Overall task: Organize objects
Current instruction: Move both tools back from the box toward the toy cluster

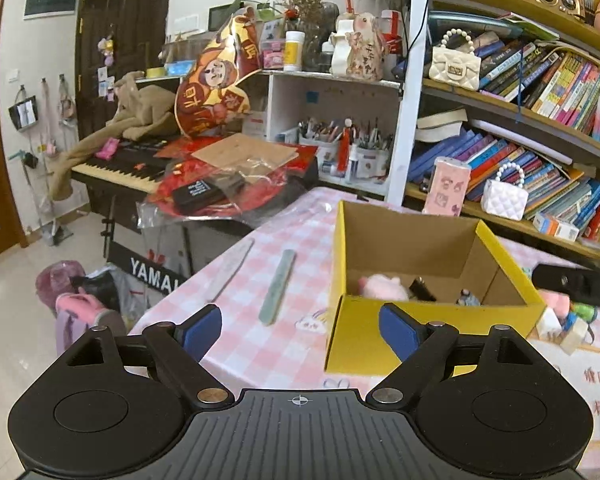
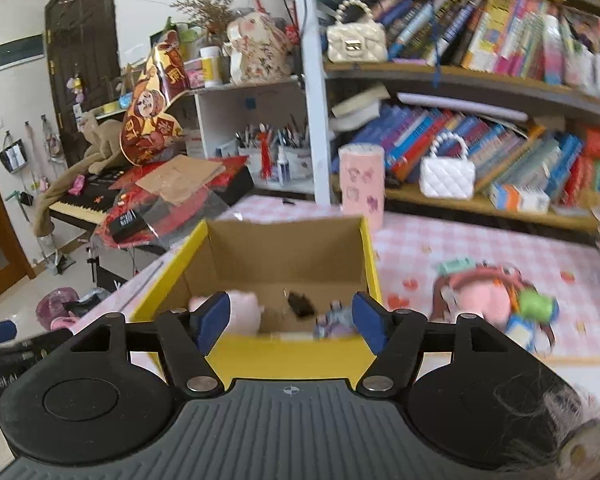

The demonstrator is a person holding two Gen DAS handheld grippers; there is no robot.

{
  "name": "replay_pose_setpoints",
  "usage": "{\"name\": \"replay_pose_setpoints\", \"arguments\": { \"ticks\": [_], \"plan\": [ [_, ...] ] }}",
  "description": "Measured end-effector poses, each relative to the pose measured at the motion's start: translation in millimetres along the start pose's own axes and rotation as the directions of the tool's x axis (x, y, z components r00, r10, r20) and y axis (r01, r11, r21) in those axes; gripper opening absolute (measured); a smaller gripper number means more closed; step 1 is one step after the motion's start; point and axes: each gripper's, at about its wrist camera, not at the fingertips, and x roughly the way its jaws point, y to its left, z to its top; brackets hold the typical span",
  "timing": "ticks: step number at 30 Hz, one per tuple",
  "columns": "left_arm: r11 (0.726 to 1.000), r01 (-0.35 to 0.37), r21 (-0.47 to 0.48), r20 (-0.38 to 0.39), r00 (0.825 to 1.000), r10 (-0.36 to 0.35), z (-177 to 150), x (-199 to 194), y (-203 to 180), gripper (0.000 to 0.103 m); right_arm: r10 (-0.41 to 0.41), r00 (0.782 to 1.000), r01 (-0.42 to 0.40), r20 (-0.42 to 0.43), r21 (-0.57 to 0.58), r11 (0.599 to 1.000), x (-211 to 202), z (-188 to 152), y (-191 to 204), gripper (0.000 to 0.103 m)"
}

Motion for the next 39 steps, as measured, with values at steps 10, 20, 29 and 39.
{"name": "replay_pose_setpoints", "arguments": {
  "ticks": [10,20,29,39],
  "plan": [
    [1.000,0.005,0.027,-0.014,1.000,-0.005,-31.0,-28.5,-3.6,0.093,-0.080,0.997,0.080,-0.018,0.018,0.997,-38.4,-52.0,7.3,0.070],
    [0.995,0.062,0.082,-0.074,0.996,-0.056,-67.4,-43.3,-22.6,0.094,-0.148,0.987,0.150,-0.069,0.026,0.988,-71.8,-100.1,9.1,0.075],
    [0.983,0.126,0.135,-0.106,0.988,-0.112,-79.6,-44.8,-51.5,0.097,-0.228,0.970,0.231,-0.087,0.020,0.973,-86.9,-119.8,-8.8,0.083],
    [0.962,0.193,0.192,-0.143,0.976,-0.167,-79.9,-28.7,-97.5,0.097,-0.300,0.945,0.311,-0.130,0.076,0.947,-92.1,-127.1,-49.0,0.085]
  ]
}}
